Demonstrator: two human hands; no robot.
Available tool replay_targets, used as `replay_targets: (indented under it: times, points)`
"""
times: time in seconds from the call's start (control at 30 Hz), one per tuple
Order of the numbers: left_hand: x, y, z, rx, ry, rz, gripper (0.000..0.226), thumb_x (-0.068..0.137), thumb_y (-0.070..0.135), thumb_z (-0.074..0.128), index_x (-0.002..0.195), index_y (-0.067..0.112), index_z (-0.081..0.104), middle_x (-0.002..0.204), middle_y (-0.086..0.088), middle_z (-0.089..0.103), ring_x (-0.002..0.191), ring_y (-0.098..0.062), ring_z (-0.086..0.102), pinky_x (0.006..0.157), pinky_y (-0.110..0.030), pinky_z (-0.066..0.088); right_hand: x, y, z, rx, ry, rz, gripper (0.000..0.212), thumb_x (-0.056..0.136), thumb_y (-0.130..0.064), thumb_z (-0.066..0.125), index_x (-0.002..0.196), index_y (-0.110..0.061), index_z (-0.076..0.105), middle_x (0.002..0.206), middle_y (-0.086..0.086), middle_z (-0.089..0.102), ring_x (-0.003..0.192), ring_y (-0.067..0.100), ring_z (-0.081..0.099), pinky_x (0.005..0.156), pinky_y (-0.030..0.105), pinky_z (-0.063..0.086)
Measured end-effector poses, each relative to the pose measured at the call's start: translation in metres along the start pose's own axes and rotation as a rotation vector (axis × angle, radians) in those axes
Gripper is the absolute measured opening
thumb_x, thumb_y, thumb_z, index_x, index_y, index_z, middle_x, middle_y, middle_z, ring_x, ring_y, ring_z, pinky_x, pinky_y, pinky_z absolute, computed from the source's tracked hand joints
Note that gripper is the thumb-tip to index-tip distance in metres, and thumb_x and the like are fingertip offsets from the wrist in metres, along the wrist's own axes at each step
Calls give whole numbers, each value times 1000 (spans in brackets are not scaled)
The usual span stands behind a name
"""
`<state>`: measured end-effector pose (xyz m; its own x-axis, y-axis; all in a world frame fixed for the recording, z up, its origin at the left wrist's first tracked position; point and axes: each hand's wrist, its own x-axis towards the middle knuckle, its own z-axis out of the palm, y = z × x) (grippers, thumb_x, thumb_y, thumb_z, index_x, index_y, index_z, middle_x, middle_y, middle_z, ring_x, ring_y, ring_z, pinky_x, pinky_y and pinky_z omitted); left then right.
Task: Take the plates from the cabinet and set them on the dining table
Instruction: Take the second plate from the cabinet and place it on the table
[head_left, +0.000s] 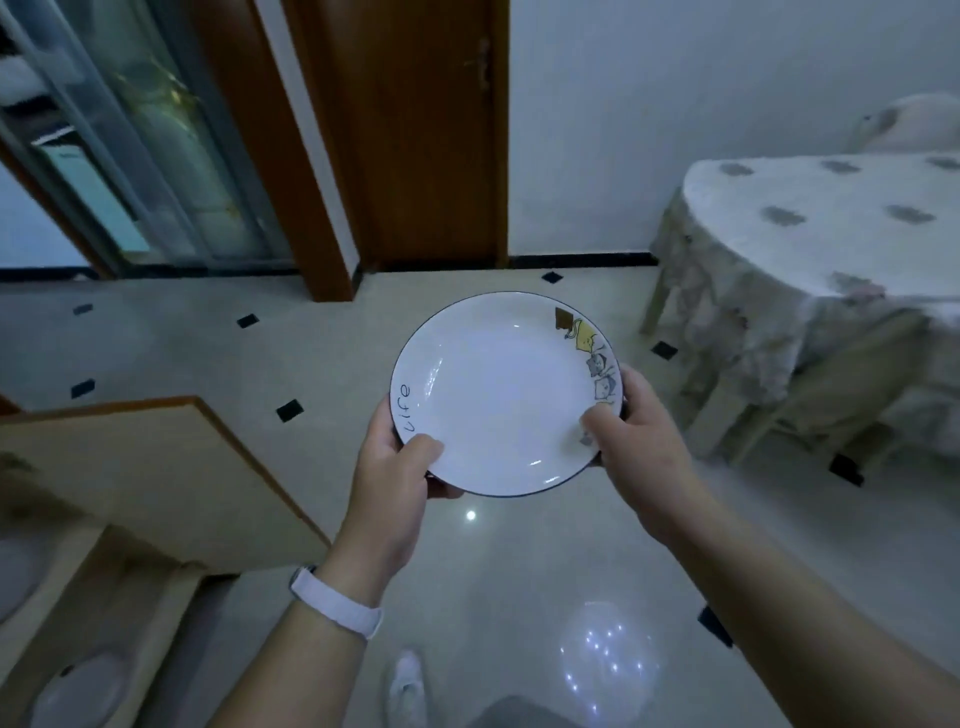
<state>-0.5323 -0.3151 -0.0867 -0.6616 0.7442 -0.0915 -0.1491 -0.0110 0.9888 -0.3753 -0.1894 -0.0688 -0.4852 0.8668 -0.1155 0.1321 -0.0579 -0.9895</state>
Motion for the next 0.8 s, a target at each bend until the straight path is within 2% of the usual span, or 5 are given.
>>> replay_targets:
  times: [0.13,0.33,0.53,0.7,0.8]
  points:
    - [8,-3,74,14,-158,-23,42,68,10,48,99,32,63,95,4,69,78,-22,59,53,-34,50,-12,12,-73,64,182,6,41,77,-12,46,102,-42,60,95,-9,71,90,23,66,74,42,60]
    - [19,-10,165,79,-397,19,55,69,8,46,118,31,60,111,-3,68,89,-23,64,62,-43,57,-26,24,-150,133,433,28,48,84,-1,45,97,-46,58,91,-15,71,85,15,66,67,35,59]
    - [48,-32,249,38,-573,-56,58,72,1,44,123,24,59,112,-6,68,91,-21,66,58,-31,54,-20,41,-212,72,607,82,50,82,-1,46,115,-38,55,99,-9,70,86,16,65,64,28,55]
    - [89,-58,316,44,-693,-99,57,69,3,45,117,29,62,103,-1,70,90,-21,63,68,-43,54,11,56,-256,36,783,148,47,81,-2,47,111,-37,54,96,-12,68,87,13,62,71,30,50]
    - [124,-64,355,40,-763,-147,56,69,4,45,118,25,62,101,0,70,88,-19,64,63,-36,54,39,57,-276,51,835,185,45,83,-1,46,112,-34,54,97,-9,67,85,13,62,67,30,52]
